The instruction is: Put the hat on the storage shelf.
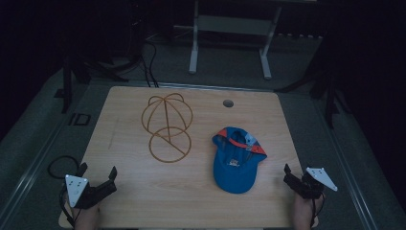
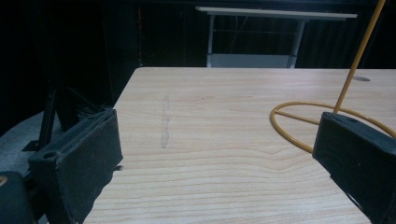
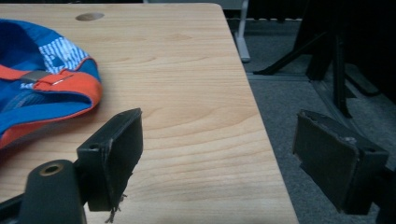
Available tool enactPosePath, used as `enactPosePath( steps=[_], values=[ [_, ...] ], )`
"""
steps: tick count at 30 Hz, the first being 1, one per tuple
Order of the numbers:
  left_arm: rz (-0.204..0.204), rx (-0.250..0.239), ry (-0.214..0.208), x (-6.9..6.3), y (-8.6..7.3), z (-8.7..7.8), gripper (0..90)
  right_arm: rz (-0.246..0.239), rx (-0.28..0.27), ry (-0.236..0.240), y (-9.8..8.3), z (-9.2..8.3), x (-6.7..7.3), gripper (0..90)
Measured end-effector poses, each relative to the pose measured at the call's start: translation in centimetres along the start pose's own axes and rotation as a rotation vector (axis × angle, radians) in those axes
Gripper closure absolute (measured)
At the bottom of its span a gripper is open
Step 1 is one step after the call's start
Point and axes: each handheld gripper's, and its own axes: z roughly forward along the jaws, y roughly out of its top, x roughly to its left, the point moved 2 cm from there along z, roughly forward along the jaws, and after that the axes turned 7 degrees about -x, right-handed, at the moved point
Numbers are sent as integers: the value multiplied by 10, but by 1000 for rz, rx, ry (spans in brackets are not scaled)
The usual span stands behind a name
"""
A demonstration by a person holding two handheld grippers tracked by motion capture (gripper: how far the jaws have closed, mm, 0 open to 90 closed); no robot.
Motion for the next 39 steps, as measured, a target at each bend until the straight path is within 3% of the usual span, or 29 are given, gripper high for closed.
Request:
enactPosePath(
  steps=[9, 12, 17, 20, 24, 34, 39],
  values=[
    [10, 10, -2, -1, 0, 0, 17, 29, 29, 48, 1, 2, -2, 147],
    [21, 27, -8, -1, -1, 1, 17, 48, 54, 83, 9, 1, -3, 140],
    [12, 26, -20, -2, -1, 3, 17, 34, 76, 120, 21, 1, -2, 141],
    [15, 31, -29, -4, -1, 3, 17, 14, 132, 174, 31, 8, 2, 143],
    [22, 28, -31, -7, -1, 2, 17, 24, 154, 216, 38, 13, 7, 142],
    [62, 91, -75, -16, -3, 4, 17, 14, 143, 272, 66, 28, 22, 141],
    [48, 88, -82, -17, -2, 4, 17, 3, 164, 319, 78, 37, 29, 141]
  ],
)
